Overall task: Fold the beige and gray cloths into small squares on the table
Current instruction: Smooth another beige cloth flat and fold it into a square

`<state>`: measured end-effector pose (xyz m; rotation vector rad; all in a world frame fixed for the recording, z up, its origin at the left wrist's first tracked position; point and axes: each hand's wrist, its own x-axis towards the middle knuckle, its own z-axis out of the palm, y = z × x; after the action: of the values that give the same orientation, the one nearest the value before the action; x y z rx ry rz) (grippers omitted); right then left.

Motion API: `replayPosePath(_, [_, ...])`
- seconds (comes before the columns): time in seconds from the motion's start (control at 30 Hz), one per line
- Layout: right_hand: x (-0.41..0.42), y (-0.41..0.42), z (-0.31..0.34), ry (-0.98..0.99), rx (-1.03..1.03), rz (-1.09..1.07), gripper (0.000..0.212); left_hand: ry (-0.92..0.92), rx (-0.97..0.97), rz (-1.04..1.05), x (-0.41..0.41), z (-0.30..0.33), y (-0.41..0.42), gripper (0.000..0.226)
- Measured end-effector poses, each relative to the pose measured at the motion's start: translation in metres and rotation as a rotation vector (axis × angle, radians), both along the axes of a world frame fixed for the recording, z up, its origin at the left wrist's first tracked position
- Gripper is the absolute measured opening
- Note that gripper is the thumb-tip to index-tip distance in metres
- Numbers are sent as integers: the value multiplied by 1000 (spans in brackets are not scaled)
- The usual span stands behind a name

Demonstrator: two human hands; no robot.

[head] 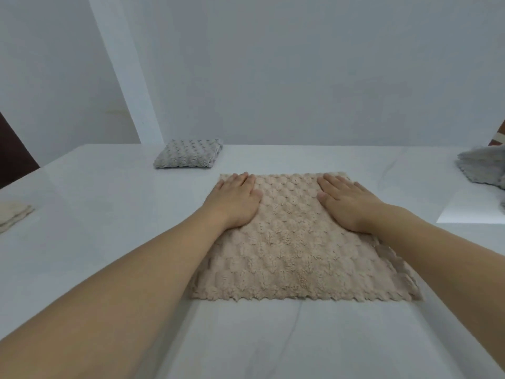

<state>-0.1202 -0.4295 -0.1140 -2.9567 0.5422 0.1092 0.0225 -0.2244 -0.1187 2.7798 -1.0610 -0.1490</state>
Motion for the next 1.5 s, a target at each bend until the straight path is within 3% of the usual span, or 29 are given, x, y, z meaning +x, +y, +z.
replayPosePath(0.23, [-5, 12, 13, 53, -71, -97, 58, -56, 67, 111, -12, 18, 2, 59])
replayPosePath(0.33, [-8, 44, 13, -34, -68, -37, 59, -69, -51, 19, -48, 18, -4, 58])
replayPosePath(0.4, [-14, 63, 4, -40, -39, 30, 59, -69, -17, -65, -69, 5, 1, 59])
replayPosePath(0.6, [-26, 55, 1, -7, -17, 43, 58, -45, 14, -67, -65, -1, 12, 60])
replayPosePath(0.77, [-50, 37, 6, 70, -13, -73, 60, -3, 59, 51, -47, 2, 47, 60])
replayPosePath(0.9, [-50, 58, 19, 122, -131, -157, 64, -97, 109, 99, -63, 15, 44, 62])
replayPosePath(1.0, [-52, 93, 18, 37, -122, -2, 63, -78, -16, -67, -108, 9, 36, 63])
replayPosePath(1.1, [-69, 97, 8, 74, -33, 180, 61, -43, 27, -122, -121, -1, 47, 65])
replayPosePath(1.3, [-109, 61, 14, 179, -64, 58, 62, 6, 117, 53, -95, 7, 104, 60])
replayPosePath(1.4, [-117, 65, 19, 200, -95, 21, 62, -109, 156, 84, -99, 15, 118, 60])
replayPosePath(1.5, [-123, 75, 33, 94, -150, 82, 56, -205, -28, -76, -118, 26, 117, 52])
